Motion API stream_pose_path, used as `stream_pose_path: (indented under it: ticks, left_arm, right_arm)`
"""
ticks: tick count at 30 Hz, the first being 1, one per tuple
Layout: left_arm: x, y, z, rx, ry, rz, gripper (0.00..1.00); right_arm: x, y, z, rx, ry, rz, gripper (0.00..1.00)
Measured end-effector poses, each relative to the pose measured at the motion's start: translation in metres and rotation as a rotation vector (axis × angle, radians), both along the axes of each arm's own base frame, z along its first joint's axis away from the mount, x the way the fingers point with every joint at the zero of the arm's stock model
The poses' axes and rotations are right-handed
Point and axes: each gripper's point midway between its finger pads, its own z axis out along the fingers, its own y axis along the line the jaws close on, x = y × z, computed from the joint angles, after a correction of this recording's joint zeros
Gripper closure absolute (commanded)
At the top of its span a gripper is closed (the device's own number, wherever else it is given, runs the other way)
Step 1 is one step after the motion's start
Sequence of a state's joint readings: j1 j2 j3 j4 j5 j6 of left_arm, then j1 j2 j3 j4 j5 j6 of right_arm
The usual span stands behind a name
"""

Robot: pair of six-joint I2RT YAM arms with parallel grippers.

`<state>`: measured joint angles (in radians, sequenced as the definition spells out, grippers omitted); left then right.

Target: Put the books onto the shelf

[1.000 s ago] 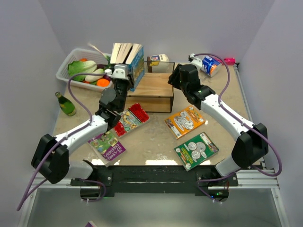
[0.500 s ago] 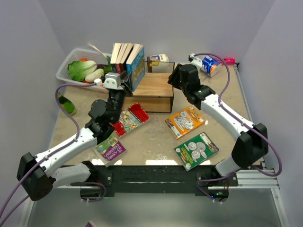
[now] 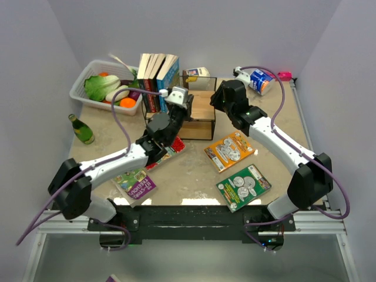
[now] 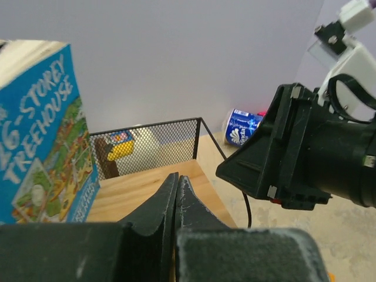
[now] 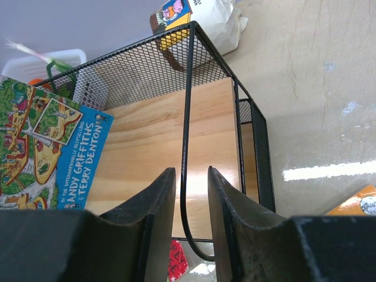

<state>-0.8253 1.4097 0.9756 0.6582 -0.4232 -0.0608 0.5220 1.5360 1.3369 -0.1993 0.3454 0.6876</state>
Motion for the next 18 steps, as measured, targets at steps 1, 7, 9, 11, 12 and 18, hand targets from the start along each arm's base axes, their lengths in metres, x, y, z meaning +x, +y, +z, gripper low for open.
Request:
stream_pose_path:
  ticks: [1, 7, 9, 11, 12, 18]
  left_arm:
    - [0.005, -0.005, -0.005, 0.011, 0.01, 0.001, 1.0]
    - [0.038, -0.022, -0.011, 0.018, 0.032, 0.066, 1.0]
    - [0.049, -0.022, -0.011, 0.016, 0.039, 0.101, 1.0]
    - [0.06, -0.02, -0.013, 0.017, 0.053, 0.14, 1.0]
    - [0.066, -0.018, -0.015, 0.018, 0.061, 0.16, 1.0]
    - [0.092, -0.01, -0.037, 0.063, 0.12, 0.269, 1.0]
  right_arm:
    - [0.0, 0.0, 0.0, 0.0, 0.001, 0.001, 0.73]
    - [-0.001, 0.001, 0.001, 0.003, 0.002, 0.007, 0.81]
    - [-0.001, 0.002, 0.001, 0.005, 0.003, 0.011, 0.82]
    - [-0.001, 0.003, 0.001, 0.008, 0.004, 0.017, 0.85]
    - [-0.001, 0.003, 0.001, 0.009, 0.005, 0.019, 0.85]
    - [-0.001, 0.004, 0.001, 0.011, 0.005, 0.022, 0.91]
